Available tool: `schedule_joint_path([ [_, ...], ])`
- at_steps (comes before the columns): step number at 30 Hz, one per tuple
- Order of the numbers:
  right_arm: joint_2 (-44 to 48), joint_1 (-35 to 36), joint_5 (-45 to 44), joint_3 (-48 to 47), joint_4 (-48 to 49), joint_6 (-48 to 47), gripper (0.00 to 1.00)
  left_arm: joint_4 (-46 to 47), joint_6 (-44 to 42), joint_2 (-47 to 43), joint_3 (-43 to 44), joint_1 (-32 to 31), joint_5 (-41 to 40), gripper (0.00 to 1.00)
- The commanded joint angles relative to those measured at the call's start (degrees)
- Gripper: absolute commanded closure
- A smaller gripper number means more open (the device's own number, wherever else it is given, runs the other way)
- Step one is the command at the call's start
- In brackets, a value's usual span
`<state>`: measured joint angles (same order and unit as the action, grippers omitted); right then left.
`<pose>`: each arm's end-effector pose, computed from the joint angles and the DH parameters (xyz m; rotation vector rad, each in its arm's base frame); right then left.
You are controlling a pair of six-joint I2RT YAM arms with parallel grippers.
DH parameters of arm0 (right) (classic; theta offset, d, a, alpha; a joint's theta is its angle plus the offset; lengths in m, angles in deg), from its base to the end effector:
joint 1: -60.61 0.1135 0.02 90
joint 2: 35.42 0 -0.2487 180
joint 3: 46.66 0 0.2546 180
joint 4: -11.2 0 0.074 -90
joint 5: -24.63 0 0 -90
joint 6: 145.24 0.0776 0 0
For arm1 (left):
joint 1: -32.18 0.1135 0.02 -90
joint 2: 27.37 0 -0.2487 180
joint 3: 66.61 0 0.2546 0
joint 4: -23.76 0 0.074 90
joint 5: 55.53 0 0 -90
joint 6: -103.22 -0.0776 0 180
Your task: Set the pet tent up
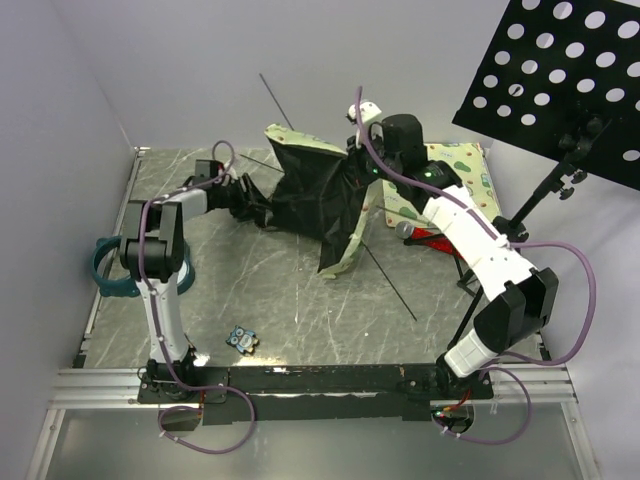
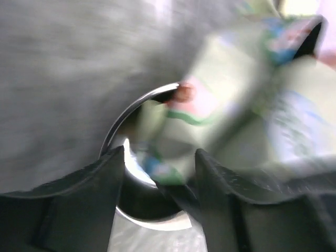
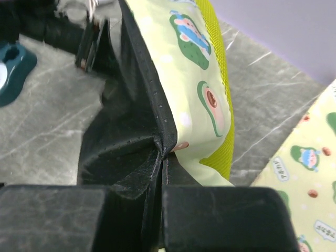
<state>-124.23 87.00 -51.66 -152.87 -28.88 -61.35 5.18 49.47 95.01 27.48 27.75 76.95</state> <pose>0.3462 0.1923 0.3807 -0.7054 1.8544 0.4659 0.4617 -0.0883 0.1071 -0.3056 2.4269 -1.2133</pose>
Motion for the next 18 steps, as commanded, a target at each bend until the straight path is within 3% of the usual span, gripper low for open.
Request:
schedule_joint_path([
  [1, -0.7, 2.5, 0.2, 0.3, 5.6, -0.7, 1.0, -12.4, -9.6, -3.5, 5.3, 4.2, -12.8, 0.37],
  [5, -3.4, 5.2, -0.9, -1.4, 8.0, -1.5, 1.0, -17.1, -15.1, -4.6, 9.7, 10.3, -21.0, 0.36],
  [11, -8.1, 5.8, -3.8, -9.7, 8.8, -1.4, 1.0, -21.2, -21.7, -4.8, 16.6, 17.9, -23.6, 0.35],
  [14, -7.1, 4.9, -7.6, -11.1, 9.7, -1.8, 1.0, -22.8, -28.7, -6.5, 19.6, 21.6, -11.2, 0.34],
  [16, -5.7, 4.4, -9.2, -11.6, 9.0, -2.1, 1.0, -30.7, -35.2, -7.9, 21.3, 21.4, 0.3, 0.35],
  [18, -3.5, 3.9, -11.2, -11.1, 8.7, -2.5, 1.0, -33.5, -38.7, -11.6, 16.1, 20.3, 13.0, 0.35],
])
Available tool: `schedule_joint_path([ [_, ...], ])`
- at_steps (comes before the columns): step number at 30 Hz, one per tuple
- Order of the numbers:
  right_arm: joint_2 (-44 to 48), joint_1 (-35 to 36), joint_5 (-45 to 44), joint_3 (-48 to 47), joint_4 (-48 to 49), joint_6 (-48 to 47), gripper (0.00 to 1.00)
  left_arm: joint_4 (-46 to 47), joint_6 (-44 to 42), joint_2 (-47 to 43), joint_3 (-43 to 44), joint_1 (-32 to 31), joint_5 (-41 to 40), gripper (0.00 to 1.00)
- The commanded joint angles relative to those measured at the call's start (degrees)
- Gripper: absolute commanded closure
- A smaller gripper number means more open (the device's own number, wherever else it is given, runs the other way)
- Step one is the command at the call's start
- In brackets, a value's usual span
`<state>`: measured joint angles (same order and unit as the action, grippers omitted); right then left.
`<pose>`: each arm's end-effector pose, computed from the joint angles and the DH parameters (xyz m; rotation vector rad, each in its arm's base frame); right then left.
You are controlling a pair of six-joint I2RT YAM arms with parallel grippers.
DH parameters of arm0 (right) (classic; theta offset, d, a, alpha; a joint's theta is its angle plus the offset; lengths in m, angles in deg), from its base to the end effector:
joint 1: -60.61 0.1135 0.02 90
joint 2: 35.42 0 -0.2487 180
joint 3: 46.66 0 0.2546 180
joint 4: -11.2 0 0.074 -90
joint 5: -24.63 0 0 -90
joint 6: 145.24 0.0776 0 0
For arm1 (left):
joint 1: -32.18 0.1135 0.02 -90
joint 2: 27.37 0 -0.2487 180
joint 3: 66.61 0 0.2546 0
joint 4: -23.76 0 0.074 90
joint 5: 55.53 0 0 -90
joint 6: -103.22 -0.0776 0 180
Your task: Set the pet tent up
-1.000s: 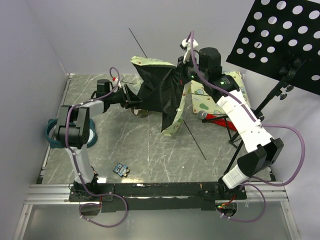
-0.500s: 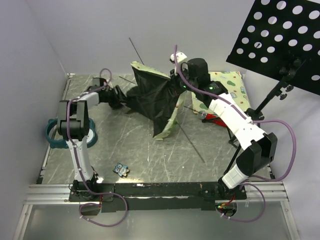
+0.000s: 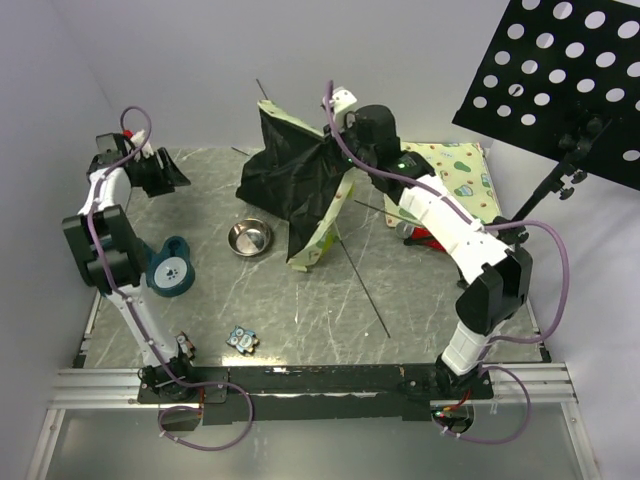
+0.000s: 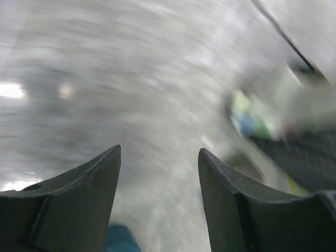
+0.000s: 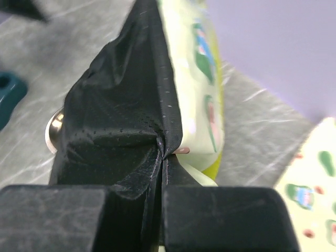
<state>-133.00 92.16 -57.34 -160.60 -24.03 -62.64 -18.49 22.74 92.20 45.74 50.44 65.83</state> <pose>0.3691 0.2394 0.3830 -0.7296 1.7746 0.4182 0.4746 0.1141 0.1912 -0.3260 2.3273 -0.5885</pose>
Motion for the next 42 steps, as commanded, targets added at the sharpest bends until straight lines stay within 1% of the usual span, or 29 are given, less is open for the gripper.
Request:
schedule_joint_path([
  [1, 6.3, -1.2, -6.5, -2.9, 3.8, -2.0, 1.0, -9.9, -13.5, -11.0, -6.8, -3.7, 26.9, 0.35],
  [3, 8.0, -1.2, -7.9, -1.5, 3.6, -3.6, 1.0, -8.6, -15.2, -16.5, -12.6, -8.3, 26.0, 0.36],
  [5, 9.6, -1.3, -10.5, 1.2, 3.9, -5.0, 1.0, -5.2, -13.8, -20.0, -17.5, -14.1, 25.2, 0.36],
  [6, 10.3, -1.3, -10.7, 2.5, 4.1, -5.3, 1.0, -2.3, -11.7, -21.4, -20.2, -16.3, 26.1, 0.36],
  [7, 11.0, -1.4, -10.6, 3.9, 4.3, -5.3, 1.0, 0.5, -7.1, -22.4, -22.3, -19.3, 26.9, 0.36],
  [9, 12.6, -1.4, -10.4, 7.5, 5.4, -5.6, 1.0, 4.9, -0.3, -23.6, -26.2, -24.6, 26.1, 0.36],
  [10, 12.9, -1.4, -10.6, 8.6, 6.1, -6.0, 1.0, 7.1, 1.2, -23.7, -27.8, -26.9, 26.2, 0.35],
  [11, 13.2, -1.4, -10.8, 9.9, 6.7, -6.2, 1.0, 9.7, 4.4, -23.5, -29.9, -29.0, 25.8, 0.35],
  [12, 13.4, -1.4, -11.0, 11.0, 7.0, -6.5, 1.0, 12.1, 7.3, -23.2, -31.6, -30.5, 24.7, 0.35],
  [14, 13.4, -1.4, -11.0, 12.2, 7.3, -7.1, 1.0, 15.9, 12.8, -21.0, -34.8, -31.4, 23.8, 0.36],
  [15, 13.4, -1.4, -11.0, 12.4, 7.5, -7.5, 1.0, 17.0, 13.8, -19.4, -35.3, -31.4, 23.5, 0.36],
  [19, 12.6, -1.5, -8.8, 12.2, 8.1, -8.8, 1.0, 16.6, 13.4, -14.6, -32.9, -30.2, 18.1, 0.36],
  [22, 10.3, -1.5, -8.3, 9.7, 8.2, -10.3, 1.0, 15.0, 14.2, -11.3, -28.3, -25.0, 14.3, 0.35],
  [23, 9.1, -1.5, -6.3, 8.2, 8.4, -11.2, 1.0, 13.1, 13.7, -9.7, -26.2, -22.9, 12.6, 0.35],
  [26, 5.9, -1.3, -4.3, 4.5, 10.6, -16.8, 1.0, 8.0, 11.7, -4.3, -19.2, -16.0, 6.4, 0.34],
  [27, 4.7, -1.0, -4.3, 3.5, 11.3, -19.5, 1.0, 6.9, 11.3, -3.0, -17.2, -13.8, 4.9, 0.34],
  [29, 2.1, -0.7, -4.6, 0.7, 12.2, -21.9, 1.0, 5.2, 10.8, -0.7, -12.3, -10.3, 3.4, 0.33],
  [31, 0.4, -0.5, -4.0, -0.4, 13.0, -23.6, 1.0, 4.0, 9.4, 0.0, -7.6, -7.8, 1.3, 0.32],
  [33, -0.4, 0.3, -3.1, -0.4, 13.1, -24.2, 1.0, 4.6, 7.9, -0.9, -4.8, -5.9, -0.2, 0.31],
  [35, 0.1, 2.6, -2.1, 2.3, 14.1, -27.2, 1.0, 4.9, 6.7, -2.7, -3.1, -4.4, 1.2, 0.3],
  [36, 0.7, 4.2, -1.6, 4.4, 15.3, -28.8, 1.0, 3.2, 6.3, -3.7, -2.3, -4.1, 2.7, 0.29],
  [38, 1.9, 6.8, 1.0, 7.1, 15.5, -30.4, 1.0, 1.3, 7.7, -6.4, -3.3, -3.8, 8.8, 0.29],
  [39, 2.5, 8.5, 1.5, 8.3, 15.5, -30.6, 1.0, 2.2, 10.2, -8.5, -6.6, -3.8, 12.8, 0.3],
  [40, 2.9, 9.7, 2.5, 9.4, 14.7, -30.9, 1.0, 5.0, 13.2, -10.8, -12.4, -3.8, 17.6, 0.3],
  [41, 3.4, 11.0, 3.6, 10.6, 13.4, -30.9, 1.0, 9.9, 17.6, -14.7, -18.6, -4.1, 23.6, 0.31],
  [42, 4.0, 12.0, 3.8, 11.9, 13.3, -30.1, 1.0, 15.6, 21.4, -17.7, -24.7, -4.5, 26.3, 0.32],
])
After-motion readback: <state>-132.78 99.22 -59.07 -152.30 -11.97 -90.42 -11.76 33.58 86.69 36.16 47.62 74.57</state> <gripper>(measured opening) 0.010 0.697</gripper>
